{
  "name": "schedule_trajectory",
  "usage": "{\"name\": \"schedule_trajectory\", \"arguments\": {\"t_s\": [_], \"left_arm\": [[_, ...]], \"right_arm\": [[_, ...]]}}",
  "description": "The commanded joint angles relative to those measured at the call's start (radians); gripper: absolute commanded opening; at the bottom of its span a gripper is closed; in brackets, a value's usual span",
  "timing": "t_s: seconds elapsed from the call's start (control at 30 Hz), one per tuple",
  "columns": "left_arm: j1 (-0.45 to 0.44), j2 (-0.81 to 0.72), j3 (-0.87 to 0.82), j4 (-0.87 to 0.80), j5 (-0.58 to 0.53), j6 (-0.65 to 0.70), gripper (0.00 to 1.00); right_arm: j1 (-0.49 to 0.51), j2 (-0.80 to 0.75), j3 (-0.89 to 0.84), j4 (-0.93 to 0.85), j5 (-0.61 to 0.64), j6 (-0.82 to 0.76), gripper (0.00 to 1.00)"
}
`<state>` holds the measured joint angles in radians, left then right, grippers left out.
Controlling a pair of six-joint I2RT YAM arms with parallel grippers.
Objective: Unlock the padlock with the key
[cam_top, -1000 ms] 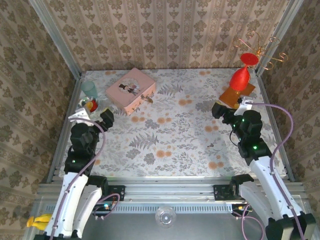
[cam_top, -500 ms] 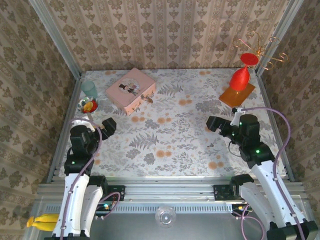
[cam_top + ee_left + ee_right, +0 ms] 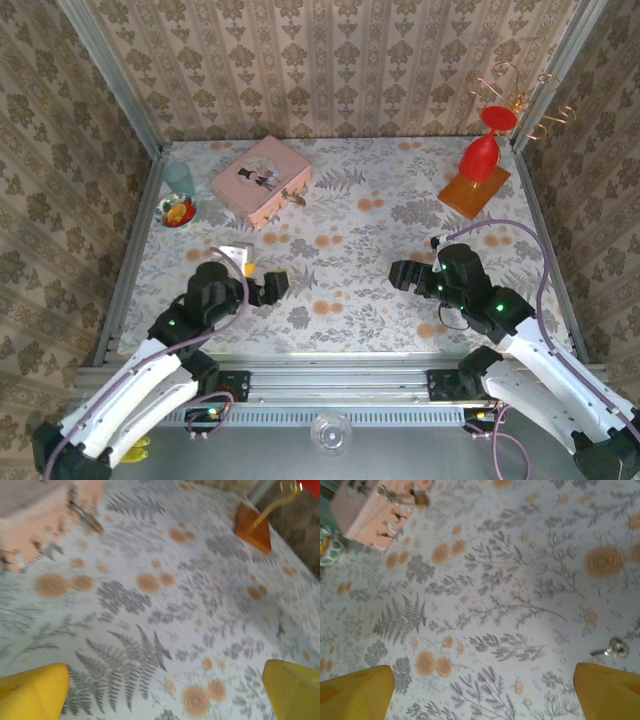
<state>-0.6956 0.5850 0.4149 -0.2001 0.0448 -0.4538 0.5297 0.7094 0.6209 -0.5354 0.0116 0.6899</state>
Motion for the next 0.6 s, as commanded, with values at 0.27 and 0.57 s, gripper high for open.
{"name": "schedule_trajectory", "arguments": {"t_s": [0.27, 0.57], "left_arm": [[-0.258, 0.342, -0.02, 0.263, -0.038, 0.136, 1.0], [-0.303, 0.417, 0.0, 0.266, -0.131, 0.221, 1.0]], "right_arm": [[0.024, 0.112, -0.075, -0.109, 0.1, 0.088, 0.77], [0.025, 0.302, 0.004, -0.191, 0.295, 0.108, 0.65]]}}
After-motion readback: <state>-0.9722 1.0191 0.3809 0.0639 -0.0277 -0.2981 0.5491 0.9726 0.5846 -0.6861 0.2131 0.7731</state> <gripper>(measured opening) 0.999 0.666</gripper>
